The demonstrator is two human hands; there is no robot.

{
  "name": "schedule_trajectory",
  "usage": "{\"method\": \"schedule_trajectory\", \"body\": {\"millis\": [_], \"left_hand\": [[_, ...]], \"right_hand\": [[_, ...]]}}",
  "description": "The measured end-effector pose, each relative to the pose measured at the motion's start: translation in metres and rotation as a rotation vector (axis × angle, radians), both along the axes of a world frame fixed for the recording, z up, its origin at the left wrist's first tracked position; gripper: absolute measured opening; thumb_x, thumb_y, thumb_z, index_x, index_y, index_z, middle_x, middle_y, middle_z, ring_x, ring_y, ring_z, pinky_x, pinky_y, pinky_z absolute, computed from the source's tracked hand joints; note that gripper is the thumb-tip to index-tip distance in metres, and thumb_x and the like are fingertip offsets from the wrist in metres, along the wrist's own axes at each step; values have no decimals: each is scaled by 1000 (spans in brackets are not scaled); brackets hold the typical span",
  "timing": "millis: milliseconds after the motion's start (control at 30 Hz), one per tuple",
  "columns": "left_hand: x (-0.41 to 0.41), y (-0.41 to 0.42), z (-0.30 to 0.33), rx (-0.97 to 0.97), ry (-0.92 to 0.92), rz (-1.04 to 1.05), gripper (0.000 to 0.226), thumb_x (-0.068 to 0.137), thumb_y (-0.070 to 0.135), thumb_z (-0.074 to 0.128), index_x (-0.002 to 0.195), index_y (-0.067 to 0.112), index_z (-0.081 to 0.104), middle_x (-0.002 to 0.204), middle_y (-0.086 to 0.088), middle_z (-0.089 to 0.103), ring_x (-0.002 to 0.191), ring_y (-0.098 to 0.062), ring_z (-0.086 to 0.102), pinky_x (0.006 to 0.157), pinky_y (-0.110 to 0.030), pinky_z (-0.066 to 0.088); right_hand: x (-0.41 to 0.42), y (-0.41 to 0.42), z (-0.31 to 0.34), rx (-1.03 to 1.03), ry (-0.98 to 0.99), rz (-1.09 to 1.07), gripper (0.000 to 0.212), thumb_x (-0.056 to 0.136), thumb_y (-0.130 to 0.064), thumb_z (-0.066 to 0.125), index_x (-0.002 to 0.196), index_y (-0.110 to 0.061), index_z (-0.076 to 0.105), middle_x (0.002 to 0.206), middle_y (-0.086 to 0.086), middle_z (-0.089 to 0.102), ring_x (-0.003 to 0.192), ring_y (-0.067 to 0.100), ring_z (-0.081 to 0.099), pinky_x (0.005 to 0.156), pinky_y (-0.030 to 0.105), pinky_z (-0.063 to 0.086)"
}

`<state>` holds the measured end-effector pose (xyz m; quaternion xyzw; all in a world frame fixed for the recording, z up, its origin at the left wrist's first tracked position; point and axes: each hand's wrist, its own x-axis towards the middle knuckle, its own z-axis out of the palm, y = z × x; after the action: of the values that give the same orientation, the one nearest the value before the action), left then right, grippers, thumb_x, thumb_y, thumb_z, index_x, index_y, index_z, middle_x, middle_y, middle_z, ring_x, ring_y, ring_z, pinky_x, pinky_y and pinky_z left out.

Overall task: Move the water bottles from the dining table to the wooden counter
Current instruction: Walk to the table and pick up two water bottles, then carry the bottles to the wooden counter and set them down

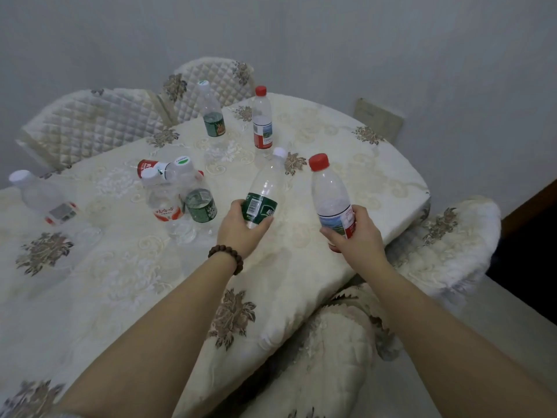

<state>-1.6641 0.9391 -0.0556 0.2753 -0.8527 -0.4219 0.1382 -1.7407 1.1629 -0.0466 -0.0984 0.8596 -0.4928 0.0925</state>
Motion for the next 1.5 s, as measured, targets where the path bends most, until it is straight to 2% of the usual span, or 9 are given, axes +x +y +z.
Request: {"method": "schedule_trajectory", "body": {"millis": [133,267,300,500,700,967,1133,1333,1500], "left_hand": [[7,15,24,49,46,-66,60,77,43,74,123,17,46,103,7,59,91,-11,58,77,-25,45],[11,41,40,86,64,-176,56,76,38,76,118,19,46,95,12,58,88,-9,59,71,-20,42],[11,49,42,88,66,-214,56,75,38,76,118,18,46,95,12,58,88,-10,59,70,-19,42],[23,118,60,125,104,-466,58,71,39,79,112,18,44,93,11,60,85,-7,61,71,-22,49],[56,224,75,151,118,-780,59,70,39,80,112,16,45,94,12,58,83,-5,59,62,-14,42],[142,364,67,226,26,-1206,61,74,28,80,120,17,42,100,12,51,91,-4,55,72,-14,44],[217,439,54,214,-48,-1445,65,71,30,82,120,14,43,103,9,53,92,-9,55,80,-24,47],[342,503,44,205,-74,-1743,61,68,30,84,110,16,43,97,8,56,88,-10,59,73,-20,46],[476,524,37,209,-140,-1975,60,69,30,84,108,21,39,99,7,55,91,-12,59,78,-25,48]], "right_hand": [[22,18,26,-75,38,-84,54,62,-50,78,102,-33,47,102,-3,63,81,18,68,70,44,59],[50,46,45,-78,105,-196,44,77,-28,78,108,-22,47,96,-9,59,71,-4,57,58,6,45],[59,55,49,-73,119,-238,44,78,-27,77,109,-22,47,97,-9,59,72,-5,56,56,4,41],[133,115,57,-63,154,-553,57,76,-32,77,123,-19,47,109,-7,59,95,11,57,64,10,38],[232,190,50,-17,135,-870,55,75,-31,78,118,-17,48,104,-7,56,96,13,56,80,26,45],[377,278,43,34,98,-1289,54,75,-35,77,117,-17,46,101,-7,57,91,14,56,78,28,44],[481,309,33,20,67,-1531,55,75,-36,78,118,-20,46,106,-6,58,94,13,57,80,28,46],[626,310,29,-1,93,-1845,45,77,-30,77,105,-24,42,101,-5,57,91,15,57,78,26,43],[756,284,25,-8,88,-2094,53,77,-31,77,117,-16,46,104,-5,57,95,14,57,83,29,47]]}}
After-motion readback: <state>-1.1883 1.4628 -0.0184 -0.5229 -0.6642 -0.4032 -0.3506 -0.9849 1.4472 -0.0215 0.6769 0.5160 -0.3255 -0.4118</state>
